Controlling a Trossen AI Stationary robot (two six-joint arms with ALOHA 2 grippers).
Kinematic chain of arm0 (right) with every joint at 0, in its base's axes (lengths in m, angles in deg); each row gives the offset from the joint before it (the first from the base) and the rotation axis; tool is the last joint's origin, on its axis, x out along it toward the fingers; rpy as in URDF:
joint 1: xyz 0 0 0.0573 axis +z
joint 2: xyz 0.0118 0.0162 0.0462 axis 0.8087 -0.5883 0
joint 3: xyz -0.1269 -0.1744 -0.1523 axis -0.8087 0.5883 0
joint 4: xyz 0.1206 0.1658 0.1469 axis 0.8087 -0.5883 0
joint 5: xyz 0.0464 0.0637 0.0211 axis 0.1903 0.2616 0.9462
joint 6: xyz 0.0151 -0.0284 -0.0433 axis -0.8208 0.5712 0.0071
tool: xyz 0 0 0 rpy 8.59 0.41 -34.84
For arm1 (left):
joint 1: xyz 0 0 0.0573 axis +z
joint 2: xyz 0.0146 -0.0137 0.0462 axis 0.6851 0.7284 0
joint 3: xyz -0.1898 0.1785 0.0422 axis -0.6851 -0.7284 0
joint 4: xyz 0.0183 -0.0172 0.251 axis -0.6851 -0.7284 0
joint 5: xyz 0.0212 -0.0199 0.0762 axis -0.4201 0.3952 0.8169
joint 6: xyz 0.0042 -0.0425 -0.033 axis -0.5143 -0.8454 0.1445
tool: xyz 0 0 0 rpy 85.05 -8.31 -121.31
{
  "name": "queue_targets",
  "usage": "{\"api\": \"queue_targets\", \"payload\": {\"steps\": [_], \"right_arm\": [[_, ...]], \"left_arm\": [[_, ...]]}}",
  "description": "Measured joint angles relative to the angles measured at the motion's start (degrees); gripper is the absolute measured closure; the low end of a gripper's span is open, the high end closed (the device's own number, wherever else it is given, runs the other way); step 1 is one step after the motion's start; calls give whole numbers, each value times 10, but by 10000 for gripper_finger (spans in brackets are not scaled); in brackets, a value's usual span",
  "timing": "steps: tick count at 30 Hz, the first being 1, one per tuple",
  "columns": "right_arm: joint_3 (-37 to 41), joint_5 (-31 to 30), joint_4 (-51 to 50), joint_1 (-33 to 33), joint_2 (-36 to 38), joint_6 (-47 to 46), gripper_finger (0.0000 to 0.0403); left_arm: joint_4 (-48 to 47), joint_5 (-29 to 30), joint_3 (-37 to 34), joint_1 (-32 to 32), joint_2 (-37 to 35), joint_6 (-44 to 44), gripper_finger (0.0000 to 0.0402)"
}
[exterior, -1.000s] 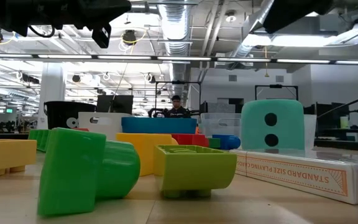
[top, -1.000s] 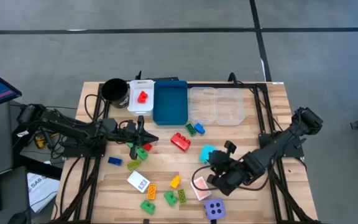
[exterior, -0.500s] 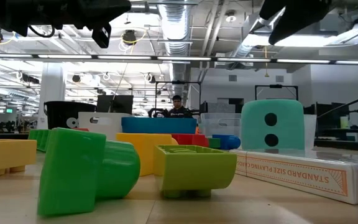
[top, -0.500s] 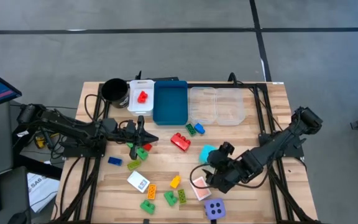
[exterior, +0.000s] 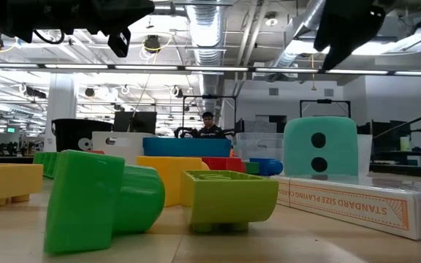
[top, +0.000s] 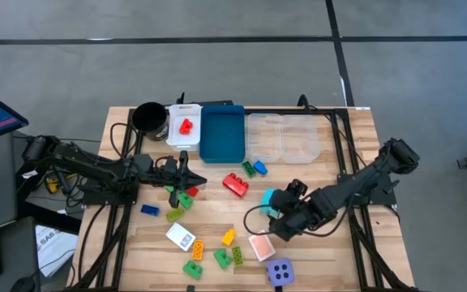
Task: Pick & Place Toys
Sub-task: Put the light blue dice into the blue bin
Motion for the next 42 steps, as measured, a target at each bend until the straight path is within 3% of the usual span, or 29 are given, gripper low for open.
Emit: {"api": "queue_targets", "payload": {"steps": [12, 22, 30, 34, 40, 42], "right_arm": [[29, 0, -55, -1, 0, -52, 5], [54, 9, -120, 80, 0, -183, 10], [55, -40, -191, 159, 16, -316, 10], [55, -106, -224, 229, 13, -428, 10], [113, -362, -188, 343, 10, -577, 10], [154, -418, -159, 362, 9, -609, 10]], "left_arm": [[0, -1, 0, 0, 0, 0, 402], [0, -1, 0, 0, 0, 0, 402], [21, -3, 0, 0, 0, 0, 402], [44, -3, 0, 0, 0, 0, 402], [63, -3, 0, 0, 0, -15, 402], [64, -3, 0, 0, 0, -26, 402]]}}
